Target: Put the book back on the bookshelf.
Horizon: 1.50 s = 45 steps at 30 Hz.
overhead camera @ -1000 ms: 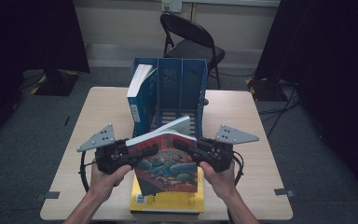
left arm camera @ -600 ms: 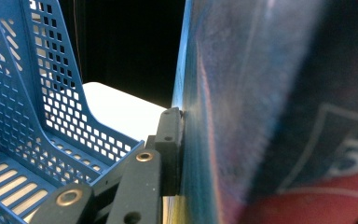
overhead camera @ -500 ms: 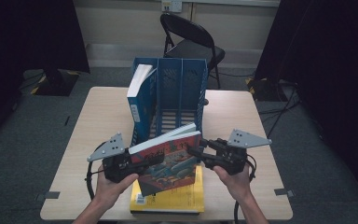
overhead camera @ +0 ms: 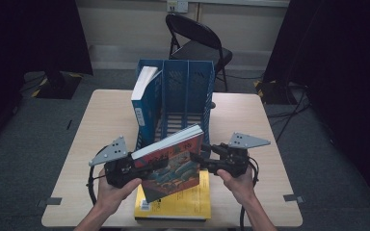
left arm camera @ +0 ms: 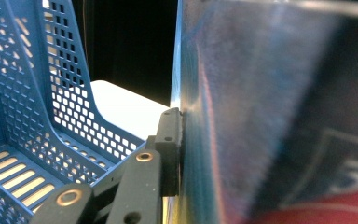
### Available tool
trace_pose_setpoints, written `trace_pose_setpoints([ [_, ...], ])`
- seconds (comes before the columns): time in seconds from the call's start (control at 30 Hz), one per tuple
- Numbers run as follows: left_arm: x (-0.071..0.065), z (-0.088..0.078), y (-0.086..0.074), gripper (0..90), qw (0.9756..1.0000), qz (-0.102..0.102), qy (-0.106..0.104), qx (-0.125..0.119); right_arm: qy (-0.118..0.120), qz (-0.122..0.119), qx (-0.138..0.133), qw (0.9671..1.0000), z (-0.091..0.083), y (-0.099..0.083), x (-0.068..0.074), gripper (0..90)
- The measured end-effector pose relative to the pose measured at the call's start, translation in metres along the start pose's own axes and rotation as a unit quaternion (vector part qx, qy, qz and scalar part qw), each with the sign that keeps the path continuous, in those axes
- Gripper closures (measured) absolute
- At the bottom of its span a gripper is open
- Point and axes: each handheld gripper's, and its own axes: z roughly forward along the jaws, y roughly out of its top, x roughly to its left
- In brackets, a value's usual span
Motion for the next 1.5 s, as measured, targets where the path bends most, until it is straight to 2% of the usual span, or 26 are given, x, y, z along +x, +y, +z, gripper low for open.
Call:
trace_pose_setpoints([
  [0.03, 0.002, -0.001, 0.001, 71.7, 1.0, 0.007, 0.0, 0.001, -0.004, -0.002, -0.007, 1.0, 0.001, 0.002, 0.0, 54.2],
  [0.13, 0.006, -0.004, 0.002, 73.0, 0.9999, 0.011, 0.001, 0.001, -0.002, -0.004, -0.019, 0.9998, 0.004, 0.009, 0.002, 54.9],
  [0.23, 0.009, -0.008, 0.001, 73.0, 1.0, -0.004, 0.001, 0.0, -0.007, -0.012, -0.016, 0.9998, 0.01, 0.011, 0.006, 55.2],
  [0.3, 0.008, -0.01, 0.001, 72.7, 1.0, -0.005, 0.0, 0.007, -0.003, -0.012, -0.017, 0.9998, 0.012, 0.01, 0.006, 55.2],
  [0.4, 0.003, -0.006, -0.001, 71.4, 1.0, -0.004, 0.006, 0.005, 0.0, -0.012, -0.014, 0.9998, 0.011, 0.01, 0.006, 54.5],
  [0.47, 0.0, 0.0, -0.003, 70.8, 0.9998, -0.006, 0.013, 0.016, 0.004, -0.012, -0.014, 0.9998, 0.01, 0.009, 0.006, 53.7],
  [0.57, -0.003, 0.002, -0.003, 71.1, 0.9996, -0.008, 0.025, 0.013, 0.001, -0.014, -0.011, 0.9998, 0.009, 0.009, 0.006, 52.2],
  [0.73, -0.003, 0.002, -0.006, 71.1, 0.9997, -0.009, 0.023, 0.005, 0.003, -0.013, -0.012, 0.9998, 0.01, 0.009, 0.006, 52.0],
  [0.8, -0.002, 0.003, -0.008, 71.0, 0.9995, -0.021, 0.024, -0.002, 0.002, -0.013, -0.012, 0.9998, 0.01, 0.009, 0.006, 52.1],
  [0.87, -0.003, 0.004, -0.008, 70.6, 0.9994, -0.022, 0.028, -0.002, 0.001, -0.013, -0.01, 0.9999, 0.01, 0.009, 0.005, 51.9],
  [1.03, -0.005, 0.006, -0.011, 71.2, 0.9989, -0.011, 0.045, -0.006, -0.003, -0.012, -0.01, 0.9999, 0.011, 0.009, 0.004, 51.3],
  [1.3, -0.005, 0.006, -0.009, 73.9, 0.9988, 0.007, 0.049, 0.002, -0.001, -0.012, -0.005, 0.9999, 0.012, 0.01, 0.001, 50.4],
  [1.4, -0.004, 0.006, -0.008, 74.1, 0.9984, -0.003, 0.057, 0.002, -0.014, -0.012, 0.01, 0.9998, 0.012, 0.006, -0.001, 45.9],
  [1.47, -0.002, 0.006, -0.008, 74.1, 0.9982, -0.007, 0.059, 0.001, -0.023, -0.003, 0.021, 0.9995, 0.009, 0.0, -0.004, 44.5],
  [1.5, 0.0, 0.005, -0.008, 74.0, 0.9983, -0.011, 0.058, 0.0, -0.037, 0.004, 0.031, 0.9988, 0.003, -0.007, -0.008, 42.6],
])
